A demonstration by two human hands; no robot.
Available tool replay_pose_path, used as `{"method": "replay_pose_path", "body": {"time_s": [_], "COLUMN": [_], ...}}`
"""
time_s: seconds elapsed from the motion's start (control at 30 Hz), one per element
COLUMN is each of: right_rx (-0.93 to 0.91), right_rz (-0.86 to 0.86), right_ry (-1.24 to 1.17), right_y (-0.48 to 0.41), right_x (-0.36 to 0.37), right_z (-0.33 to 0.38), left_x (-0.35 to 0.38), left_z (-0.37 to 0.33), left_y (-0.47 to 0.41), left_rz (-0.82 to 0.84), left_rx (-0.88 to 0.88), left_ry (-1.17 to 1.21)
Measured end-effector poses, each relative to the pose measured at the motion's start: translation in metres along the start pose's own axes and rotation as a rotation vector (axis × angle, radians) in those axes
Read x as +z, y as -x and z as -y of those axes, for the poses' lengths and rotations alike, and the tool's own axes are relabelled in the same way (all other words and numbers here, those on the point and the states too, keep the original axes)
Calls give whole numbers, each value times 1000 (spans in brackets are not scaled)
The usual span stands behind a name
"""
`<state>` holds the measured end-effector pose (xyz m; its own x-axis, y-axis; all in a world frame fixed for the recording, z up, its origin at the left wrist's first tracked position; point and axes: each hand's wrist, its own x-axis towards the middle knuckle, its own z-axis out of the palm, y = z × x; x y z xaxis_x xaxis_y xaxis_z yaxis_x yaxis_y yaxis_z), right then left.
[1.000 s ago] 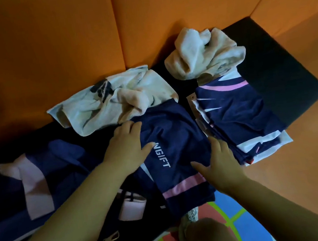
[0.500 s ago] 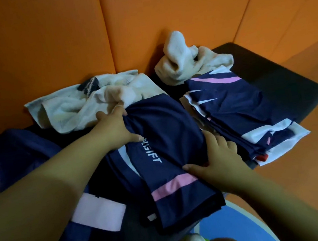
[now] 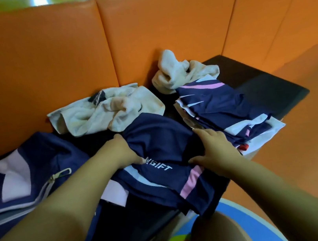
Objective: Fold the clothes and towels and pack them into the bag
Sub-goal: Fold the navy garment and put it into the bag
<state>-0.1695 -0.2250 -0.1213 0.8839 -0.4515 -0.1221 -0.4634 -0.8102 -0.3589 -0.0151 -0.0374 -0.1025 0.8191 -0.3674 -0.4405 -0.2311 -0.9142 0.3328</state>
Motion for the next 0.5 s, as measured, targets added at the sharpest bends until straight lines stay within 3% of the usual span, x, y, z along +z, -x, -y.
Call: {"method": "replay_pose_path", "body": {"time_s": [0.1, 0.17, 0.3, 0.5], "right_rx": [118, 260, 432, 542], "right_rz": [-209, -239, -178, 18], "right_ry": [81, 32, -62, -309], "right_y": [24, 38, 56, 50], "right_x": [7, 14, 26, 34], "right_z": [8, 11, 14, 15], "left_x": [2, 0, 0, 10], "left_z": [-2, -3, -6, -6], "left_y": [2, 1, -6, -6], "left_rz": [-74, -96, -51, -47], "left_rx": [-1, 35, 67, 98], "left_ry": [-55, -22, 408, 340]}}
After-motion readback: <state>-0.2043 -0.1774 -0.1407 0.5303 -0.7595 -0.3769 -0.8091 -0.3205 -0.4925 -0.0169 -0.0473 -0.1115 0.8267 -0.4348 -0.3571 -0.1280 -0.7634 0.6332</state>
